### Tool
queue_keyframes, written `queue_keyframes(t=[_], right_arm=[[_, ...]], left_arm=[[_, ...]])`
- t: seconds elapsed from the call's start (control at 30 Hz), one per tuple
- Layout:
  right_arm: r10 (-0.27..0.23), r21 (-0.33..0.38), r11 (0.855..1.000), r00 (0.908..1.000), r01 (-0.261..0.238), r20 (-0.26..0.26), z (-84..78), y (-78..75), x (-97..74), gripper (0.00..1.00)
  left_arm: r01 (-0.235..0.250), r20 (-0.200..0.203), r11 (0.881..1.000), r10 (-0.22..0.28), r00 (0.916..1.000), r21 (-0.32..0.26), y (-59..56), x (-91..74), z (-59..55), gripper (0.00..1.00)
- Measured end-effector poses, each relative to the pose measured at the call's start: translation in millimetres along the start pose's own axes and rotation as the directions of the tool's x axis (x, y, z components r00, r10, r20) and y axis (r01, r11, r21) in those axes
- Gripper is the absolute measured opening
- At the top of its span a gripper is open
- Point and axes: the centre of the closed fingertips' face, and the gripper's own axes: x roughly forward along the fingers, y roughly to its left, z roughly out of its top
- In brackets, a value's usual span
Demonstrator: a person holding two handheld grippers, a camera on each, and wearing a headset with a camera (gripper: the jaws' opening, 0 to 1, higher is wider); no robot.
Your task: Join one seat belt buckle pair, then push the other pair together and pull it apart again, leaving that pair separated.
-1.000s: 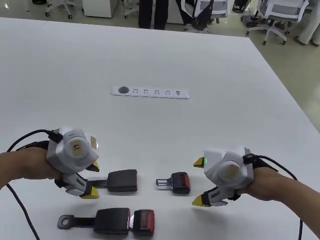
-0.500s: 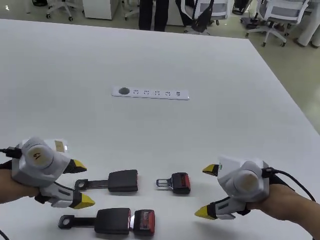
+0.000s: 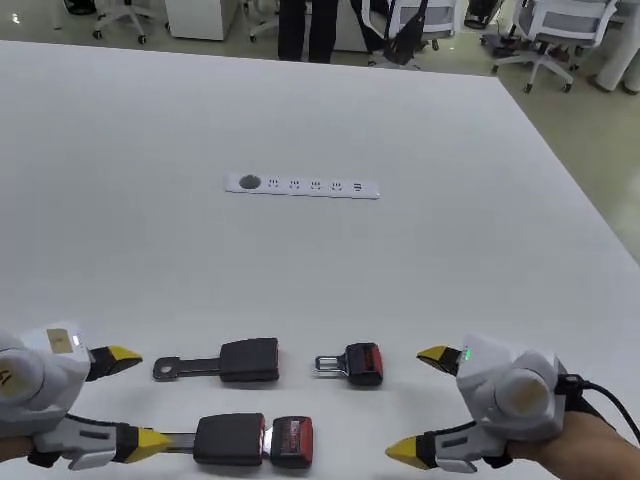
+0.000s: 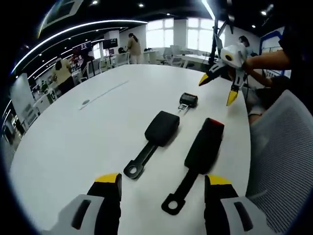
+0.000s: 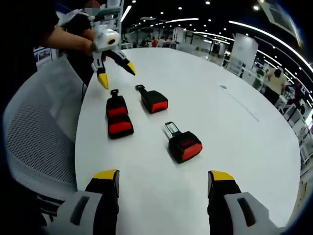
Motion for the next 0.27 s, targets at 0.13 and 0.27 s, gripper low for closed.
queue_keyframes(t=[0.13,0.27], right_arm=[[-0.015,0.017,1.0,0.9995,0.015,0.027,0.9,7.5,-0.3,0.8],[-0.01,0.066,0.998,0.9969,0.005,0.078,10.3,18.1,-1.3,0.89]], left_arm=[[-0.011,0.017,1.0,0.011,0.9998,-0.021,-9.9,-2.6,-4.6,0.78],[-0.013,0.044,0.998,0.016,0.9989,-0.056,-21.4,-5.5,-4.7,0.84]])
